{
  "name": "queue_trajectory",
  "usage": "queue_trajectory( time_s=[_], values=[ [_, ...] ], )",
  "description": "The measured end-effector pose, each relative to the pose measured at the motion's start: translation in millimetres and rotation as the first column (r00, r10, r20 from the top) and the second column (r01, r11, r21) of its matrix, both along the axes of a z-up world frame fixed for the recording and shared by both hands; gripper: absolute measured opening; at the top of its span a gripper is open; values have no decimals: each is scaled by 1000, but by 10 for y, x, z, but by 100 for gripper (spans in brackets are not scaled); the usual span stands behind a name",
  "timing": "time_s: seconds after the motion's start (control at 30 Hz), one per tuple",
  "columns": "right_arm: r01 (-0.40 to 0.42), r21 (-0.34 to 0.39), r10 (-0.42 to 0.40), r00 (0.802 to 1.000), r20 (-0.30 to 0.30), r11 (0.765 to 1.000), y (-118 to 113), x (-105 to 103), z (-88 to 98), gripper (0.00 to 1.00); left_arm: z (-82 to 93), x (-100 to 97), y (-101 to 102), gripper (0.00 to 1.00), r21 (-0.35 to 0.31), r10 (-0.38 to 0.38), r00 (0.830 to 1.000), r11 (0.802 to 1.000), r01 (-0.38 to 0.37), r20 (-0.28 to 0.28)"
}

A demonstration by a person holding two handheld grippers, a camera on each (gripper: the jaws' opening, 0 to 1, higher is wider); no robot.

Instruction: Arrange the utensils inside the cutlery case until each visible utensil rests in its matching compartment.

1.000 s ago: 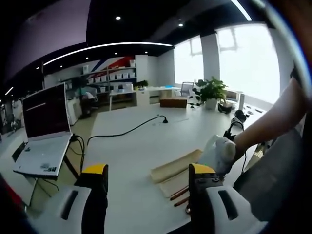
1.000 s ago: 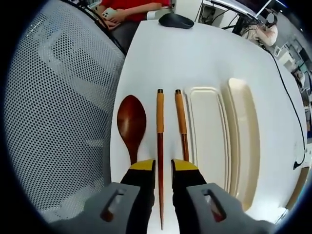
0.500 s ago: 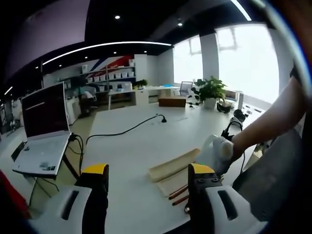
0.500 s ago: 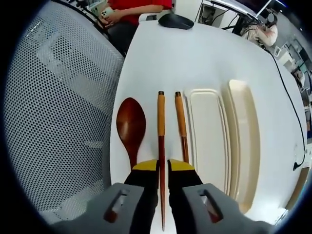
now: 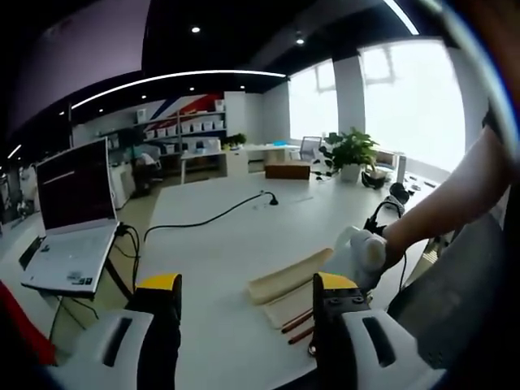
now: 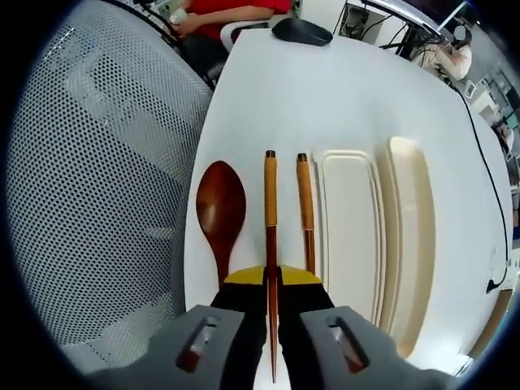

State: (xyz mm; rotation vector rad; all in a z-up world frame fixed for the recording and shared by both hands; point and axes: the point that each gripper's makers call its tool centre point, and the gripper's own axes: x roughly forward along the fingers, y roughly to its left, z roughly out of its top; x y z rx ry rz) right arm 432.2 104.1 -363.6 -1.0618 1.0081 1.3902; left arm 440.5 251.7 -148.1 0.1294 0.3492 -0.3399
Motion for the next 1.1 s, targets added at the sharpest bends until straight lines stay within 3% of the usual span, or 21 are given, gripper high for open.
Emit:
queue_trajectory(
  time_s=[0.47,1.1],
  values=[
    [37,36,-36,999,-37,999,-3,20,2,0,13,42,-17,67,3,-16,1000,1000,16,4],
    [29,2,-28,998,-55,1000,-100,34,103,0,40,59,-20,66,3,-22,1000,1000,22,17]
  ],
)
